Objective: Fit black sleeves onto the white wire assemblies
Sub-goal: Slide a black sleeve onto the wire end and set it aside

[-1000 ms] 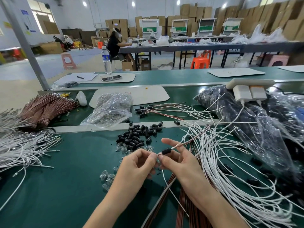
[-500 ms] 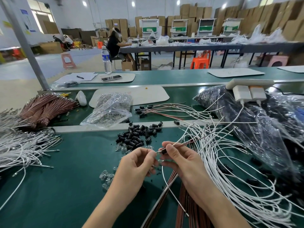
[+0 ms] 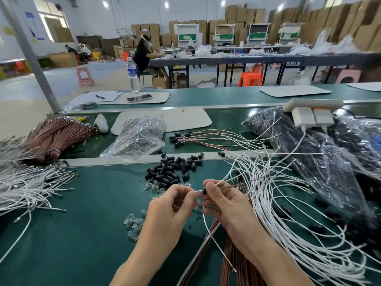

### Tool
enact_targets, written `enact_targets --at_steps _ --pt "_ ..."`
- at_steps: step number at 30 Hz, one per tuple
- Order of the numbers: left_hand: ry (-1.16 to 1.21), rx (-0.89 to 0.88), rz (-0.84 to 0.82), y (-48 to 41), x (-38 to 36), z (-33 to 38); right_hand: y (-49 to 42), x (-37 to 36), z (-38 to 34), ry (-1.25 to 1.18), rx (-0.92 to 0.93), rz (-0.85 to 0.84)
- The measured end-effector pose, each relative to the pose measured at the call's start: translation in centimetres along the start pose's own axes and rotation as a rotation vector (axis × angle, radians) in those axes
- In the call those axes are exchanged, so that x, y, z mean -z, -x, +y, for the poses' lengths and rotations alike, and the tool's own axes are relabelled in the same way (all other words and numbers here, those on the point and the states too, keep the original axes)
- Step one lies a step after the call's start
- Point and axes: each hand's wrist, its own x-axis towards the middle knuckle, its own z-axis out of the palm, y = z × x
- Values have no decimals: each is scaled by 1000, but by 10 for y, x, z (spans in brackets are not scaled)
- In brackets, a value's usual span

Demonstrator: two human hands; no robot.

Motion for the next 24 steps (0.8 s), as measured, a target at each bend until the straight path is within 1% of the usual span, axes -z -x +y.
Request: enact_targets --at_steps 3,7,14,19,24 --pt "22 44 -11 0 -1 2 2 0 1 66 12 -55" --pt "58 124 -56 0 -1 4 3 1 2 81 38 -43" --pt "214 251 -122 -3 1 7 3 2 4 97 44 -52" --pt "248 260 -141 -5 1 6 2 4 5 98 50 -52" --pt "221 238 -148 -5 3 3 1 4 4 83 48 -58"
